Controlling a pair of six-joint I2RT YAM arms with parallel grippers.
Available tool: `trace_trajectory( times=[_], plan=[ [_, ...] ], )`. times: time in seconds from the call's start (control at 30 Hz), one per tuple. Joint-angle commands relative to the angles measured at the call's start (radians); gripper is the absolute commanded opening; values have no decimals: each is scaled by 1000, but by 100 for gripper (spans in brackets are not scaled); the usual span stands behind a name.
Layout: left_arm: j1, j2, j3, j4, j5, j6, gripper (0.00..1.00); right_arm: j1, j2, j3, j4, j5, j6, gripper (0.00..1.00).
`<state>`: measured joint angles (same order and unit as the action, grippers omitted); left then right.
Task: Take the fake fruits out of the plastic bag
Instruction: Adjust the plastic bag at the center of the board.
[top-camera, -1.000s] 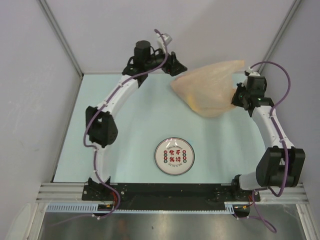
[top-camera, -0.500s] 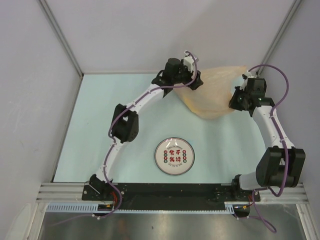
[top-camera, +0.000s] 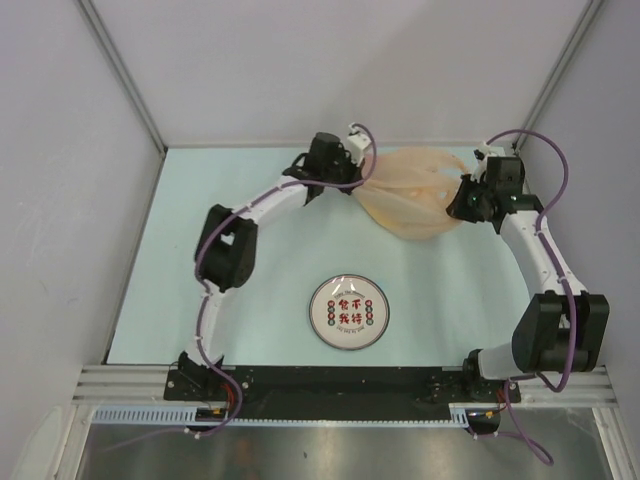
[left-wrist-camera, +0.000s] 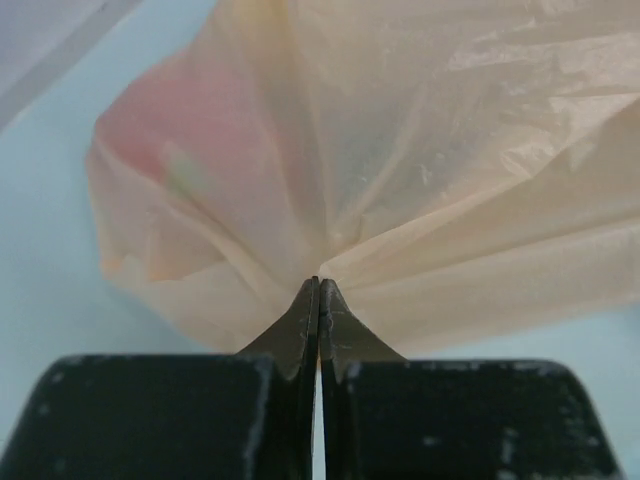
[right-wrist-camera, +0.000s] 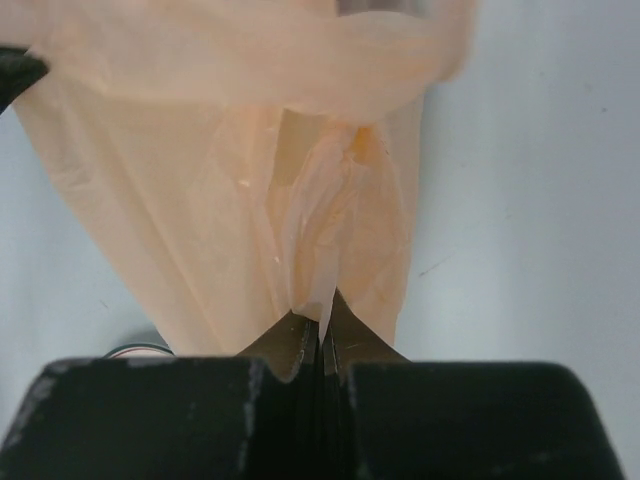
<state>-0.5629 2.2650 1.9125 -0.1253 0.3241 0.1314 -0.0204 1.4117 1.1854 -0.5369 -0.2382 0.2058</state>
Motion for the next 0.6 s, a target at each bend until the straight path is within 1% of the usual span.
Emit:
trace_trajectory(
  times=[0.0, 0.03, 0.1, 0.13, 0.2, 0.23, 0.27, 0.3, 0.33, 0.37, 0.4, 0.43, 0.47, 0.5, 0.53, 0.57],
  plan=[
    [141, -382, -294, 121, 76, 40, 0, 45, 36, 45, 26, -30, -19, 0],
    [187, -413, -350, 77, 98, 54, 0, 54, 67, 57, 19, -29, -31, 0],
    [227, -499, -400, 18, 157, 63, 0, 86, 99, 83, 20, -24, -37, 0],
    [251, -531, -474, -19, 176, 62, 0, 97, 122, 85, 31, -18, -33, 0],
    [258, -612, -561, -51, 190, 47, 0, 135, 142, 85, 47, -9, -25, 0],
    [256, -640, -658, -62, 202, 37, 0, 151, 150, 85, 69, -7, -20, 0],
    [256, -665, -705, -65, 216, 25, 1, 164, 156, 86, 83, -6, -7, 0],
    [253, -692, -748, -66, 231, 10, 2, 198, 155, 86, 95, -3, -6, 0],
    [247, -737, -804, -82, 231, -10, 7, 218, 150, 86, 113, -1, -14, 0],
    [244, -766, -820, -88, 227, -10, 14, 237, 138, 86, 118, 5, -40, 0],
    [236, -792, -825, -91, 211, -9, 24, 276, 126, 86, 121, 22, -52, 0],
    [219, -843, -820, -70, 204, -4, 47, 289, 116, 85, 117, 30, -60, 0],
    [206, -860, -811, -53, 193, 11, 55, 293, 96, 85, 109, 40, -63, 0],
    [187, -869, -769, -21, 164, 48, 68, 289, 87, 82, 104, 63, -46, 0],
    [146, -857, -733, -16, 155, 66, 73, 277, 78, 69, 98, 74, -34, 0],
    [127, -834, -692, -20, 153, 83, 77, 260, 63, 63, 94, 80, -22, 0]
  ],
)
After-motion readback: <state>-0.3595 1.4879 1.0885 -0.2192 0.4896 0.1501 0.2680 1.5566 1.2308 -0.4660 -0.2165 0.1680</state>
